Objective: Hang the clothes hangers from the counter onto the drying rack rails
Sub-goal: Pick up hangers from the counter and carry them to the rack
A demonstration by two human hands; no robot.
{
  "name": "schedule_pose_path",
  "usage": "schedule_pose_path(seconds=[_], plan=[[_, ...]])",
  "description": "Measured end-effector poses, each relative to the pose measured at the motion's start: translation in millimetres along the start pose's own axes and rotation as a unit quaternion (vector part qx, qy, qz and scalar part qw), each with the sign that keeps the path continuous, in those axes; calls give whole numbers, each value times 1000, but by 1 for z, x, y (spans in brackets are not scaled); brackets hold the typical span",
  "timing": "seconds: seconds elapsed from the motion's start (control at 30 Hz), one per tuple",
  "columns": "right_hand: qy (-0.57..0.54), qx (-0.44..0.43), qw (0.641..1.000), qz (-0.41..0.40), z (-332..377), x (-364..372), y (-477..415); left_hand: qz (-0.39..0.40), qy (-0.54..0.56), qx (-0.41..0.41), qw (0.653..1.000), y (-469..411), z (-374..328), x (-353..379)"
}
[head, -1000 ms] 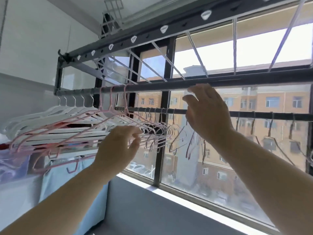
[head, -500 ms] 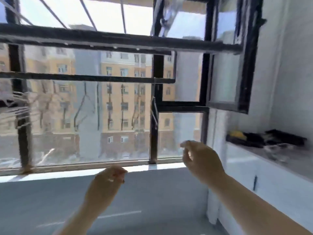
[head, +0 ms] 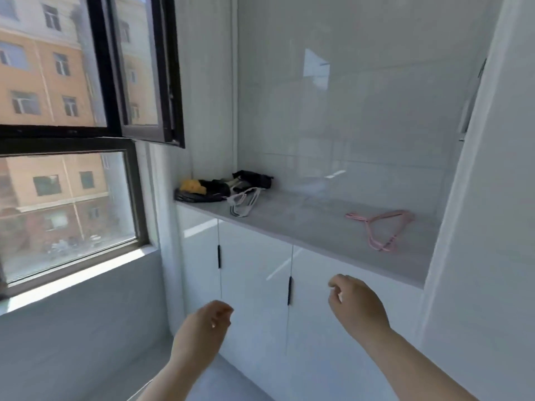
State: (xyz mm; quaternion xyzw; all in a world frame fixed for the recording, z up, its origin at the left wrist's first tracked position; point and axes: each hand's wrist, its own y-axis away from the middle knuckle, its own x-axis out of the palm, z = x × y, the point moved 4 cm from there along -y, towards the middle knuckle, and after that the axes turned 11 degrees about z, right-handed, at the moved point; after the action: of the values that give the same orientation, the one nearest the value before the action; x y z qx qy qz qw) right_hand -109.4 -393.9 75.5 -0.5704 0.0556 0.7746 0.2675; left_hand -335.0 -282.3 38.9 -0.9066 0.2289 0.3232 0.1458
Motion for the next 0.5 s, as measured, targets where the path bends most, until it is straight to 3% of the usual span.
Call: schedule_pose_path(seconds=[0.17, 0.37, 0.5], plan=[[29, 78, 997, 9, -68, 7, -51, 75, -80, 42, 993, -80, -17, 51], [95, 179, 979, 18, -138, 18, -141, 97, -84, 60, 990, -182, -24, 88], [110, 274, 955, 5, -193, 31, -177, 117, -122, 115, 979, -238, -48, 128]])
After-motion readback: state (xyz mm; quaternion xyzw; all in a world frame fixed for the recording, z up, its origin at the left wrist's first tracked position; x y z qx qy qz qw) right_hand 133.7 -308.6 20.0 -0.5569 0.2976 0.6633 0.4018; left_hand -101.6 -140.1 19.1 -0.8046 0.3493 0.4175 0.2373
